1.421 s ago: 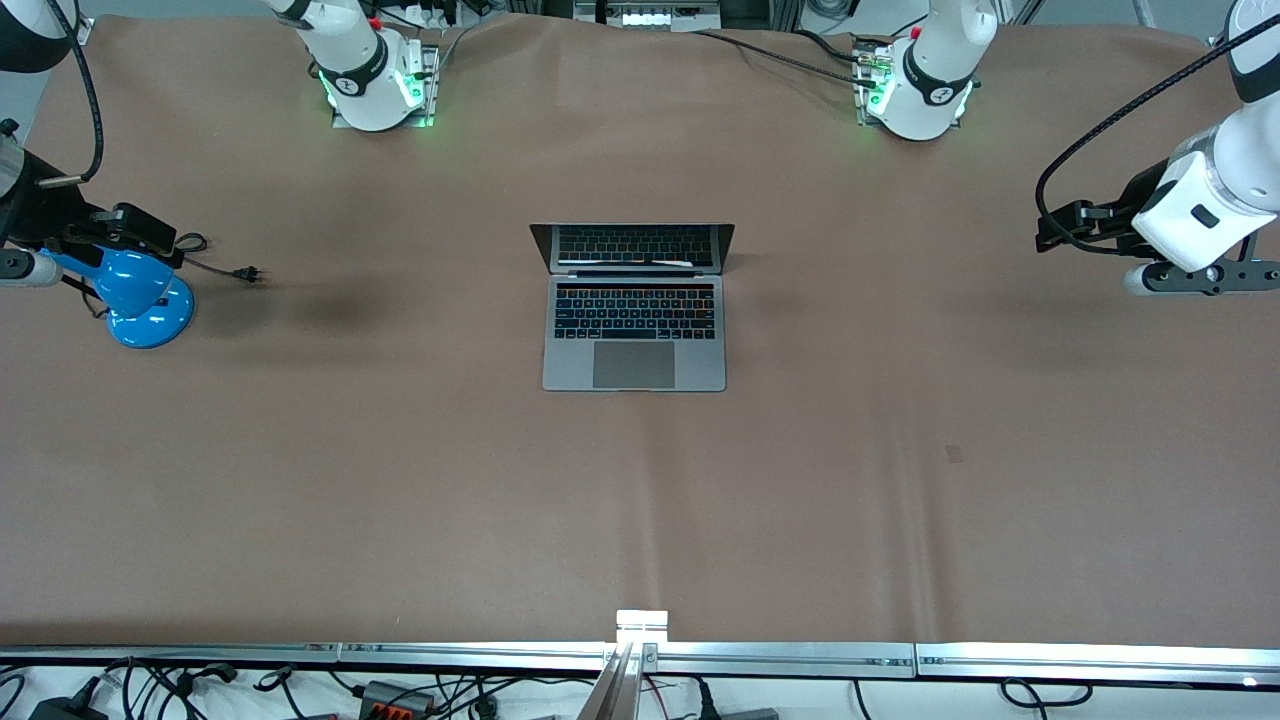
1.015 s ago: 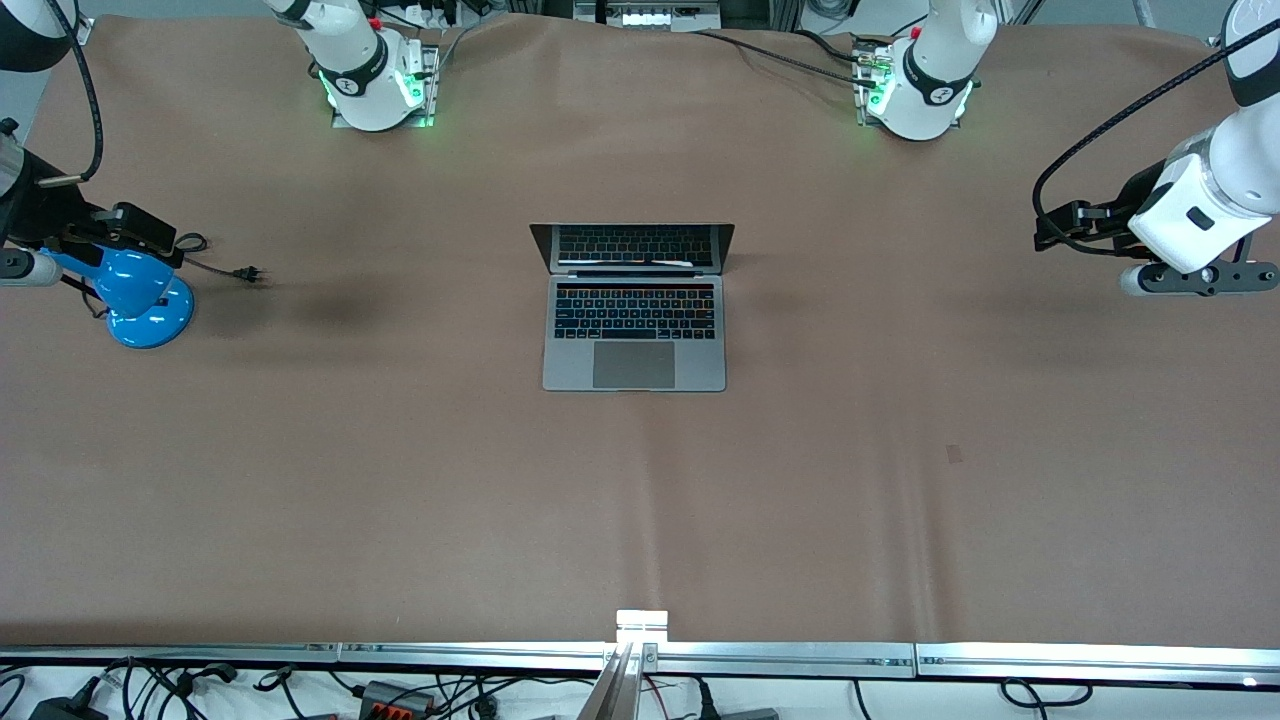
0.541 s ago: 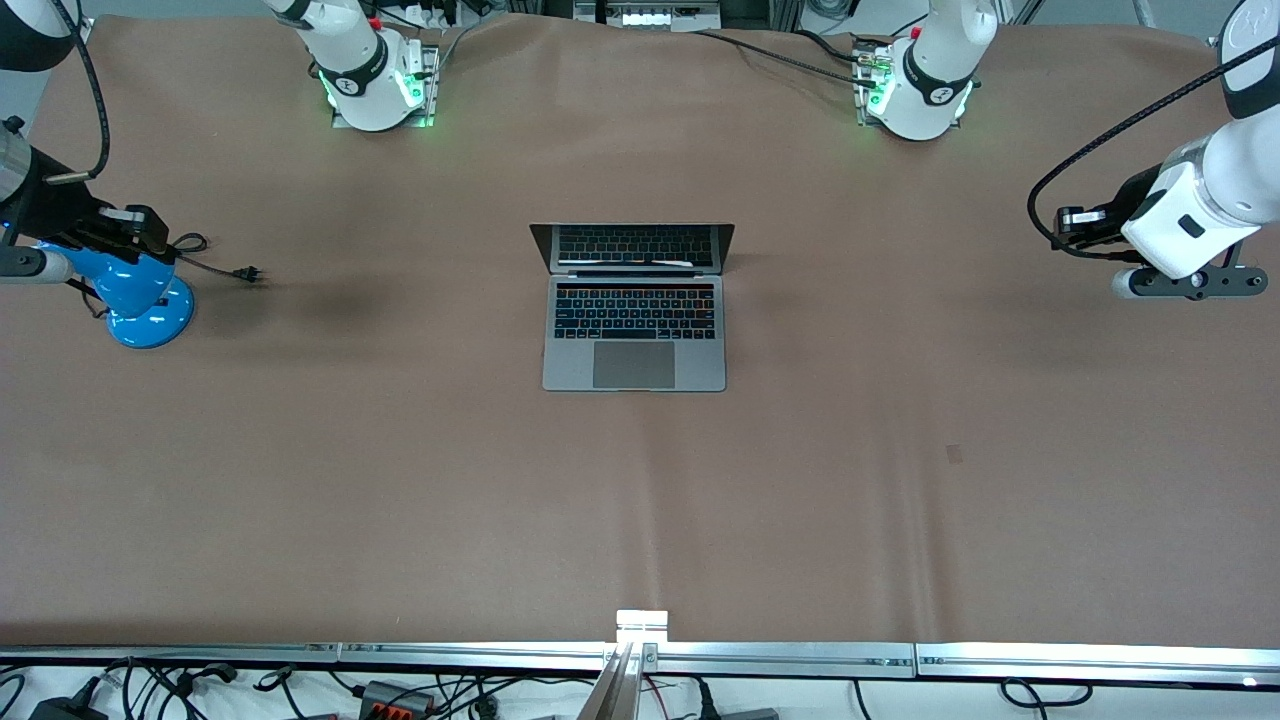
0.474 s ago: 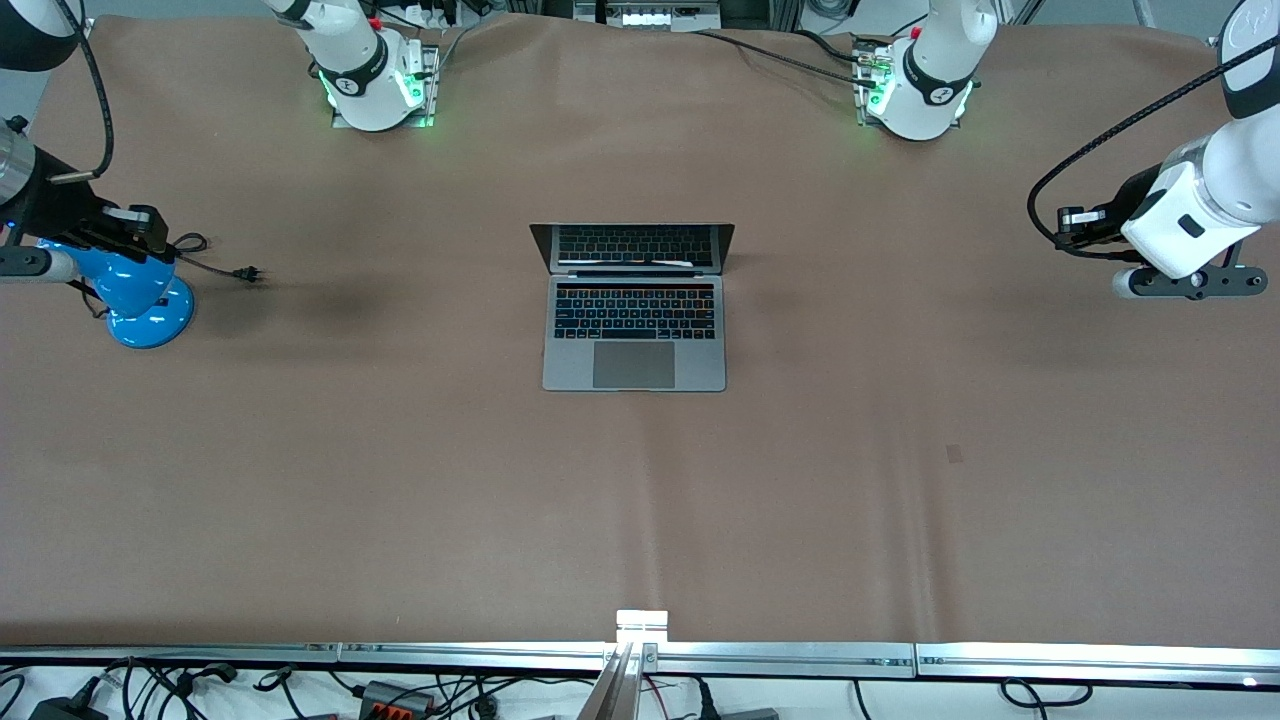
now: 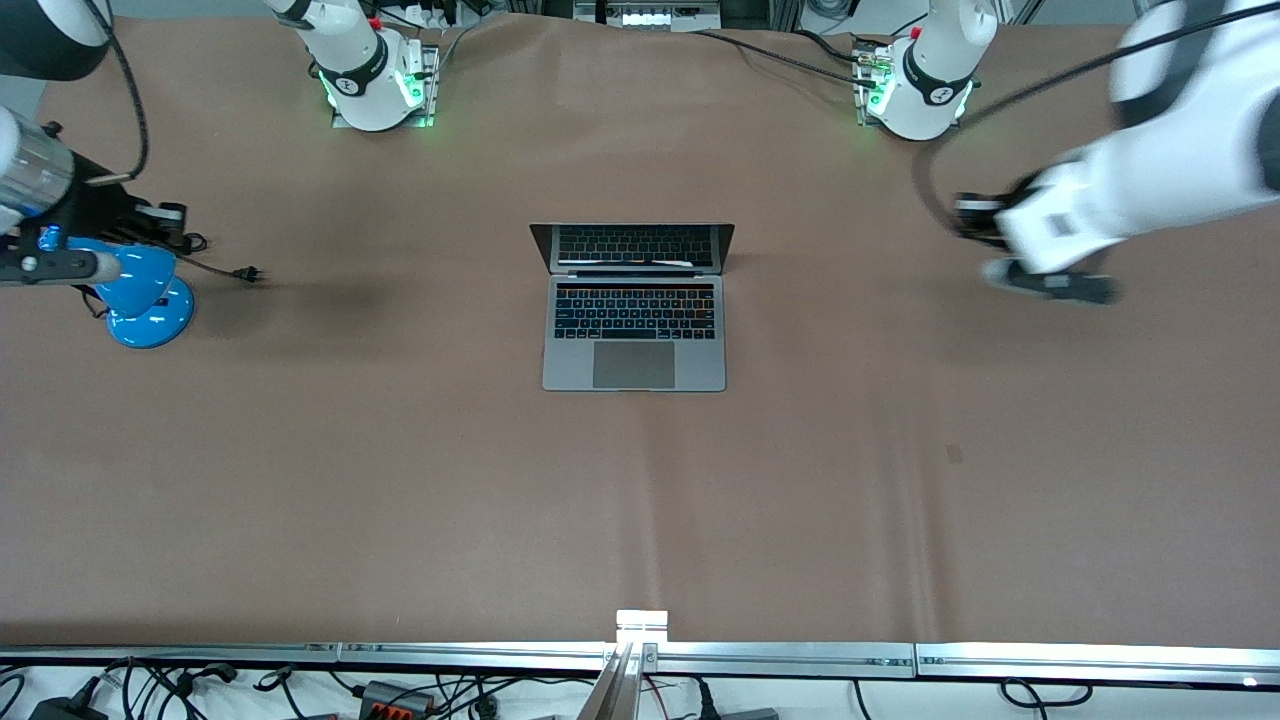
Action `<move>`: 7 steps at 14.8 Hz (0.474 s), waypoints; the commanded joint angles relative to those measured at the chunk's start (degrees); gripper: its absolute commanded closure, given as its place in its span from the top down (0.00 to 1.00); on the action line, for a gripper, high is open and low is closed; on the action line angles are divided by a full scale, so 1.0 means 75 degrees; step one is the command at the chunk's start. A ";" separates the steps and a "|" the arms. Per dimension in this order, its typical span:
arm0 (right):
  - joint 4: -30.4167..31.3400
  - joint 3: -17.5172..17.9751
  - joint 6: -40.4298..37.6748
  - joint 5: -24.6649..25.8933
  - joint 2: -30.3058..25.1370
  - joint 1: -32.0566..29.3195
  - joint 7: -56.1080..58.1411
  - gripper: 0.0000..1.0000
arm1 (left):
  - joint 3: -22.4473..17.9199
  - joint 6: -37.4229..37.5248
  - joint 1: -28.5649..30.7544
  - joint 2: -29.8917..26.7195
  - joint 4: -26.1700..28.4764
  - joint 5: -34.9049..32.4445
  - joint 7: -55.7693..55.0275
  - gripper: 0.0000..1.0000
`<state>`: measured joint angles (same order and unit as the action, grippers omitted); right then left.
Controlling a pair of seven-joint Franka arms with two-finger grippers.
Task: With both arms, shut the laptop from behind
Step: 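Move the right gripper and the left gripper toward the laptop lid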
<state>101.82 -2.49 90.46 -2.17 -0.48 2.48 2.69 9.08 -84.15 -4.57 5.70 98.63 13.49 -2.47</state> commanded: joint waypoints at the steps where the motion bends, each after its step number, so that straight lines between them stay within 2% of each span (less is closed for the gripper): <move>1: 0.0227 -0.0008 -0.0377 -0.0773 0.0145 0.0126 0.0122 0.00 | 0.0406 -0.0334 -0.0116 0.0493 0.0220 0.0881 -0.0374 0.00; 4: 0.0824 -0.0008 -0.0343 -0.1606 0.0204 0.1130 -0.0006 0.00 | 0.1049 -0.0826 -0.0234 0.0494 0.0827 0.1095 -0.0468 0.00; 7: 0.1399 -0.0008 -0.0179 -0.2869 0.0554 0.1905 -0.0007 0.00 | 0.1613 -0.2182 -0.0199 0.0086 0.2278 0.1831 -0.0515 0.00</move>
<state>109.09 -2.03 88.09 -18.42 2.74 13.39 2.53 18.83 -94.11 -6.89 10.71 107.11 23.78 -6.06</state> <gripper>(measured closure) 0.991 0.991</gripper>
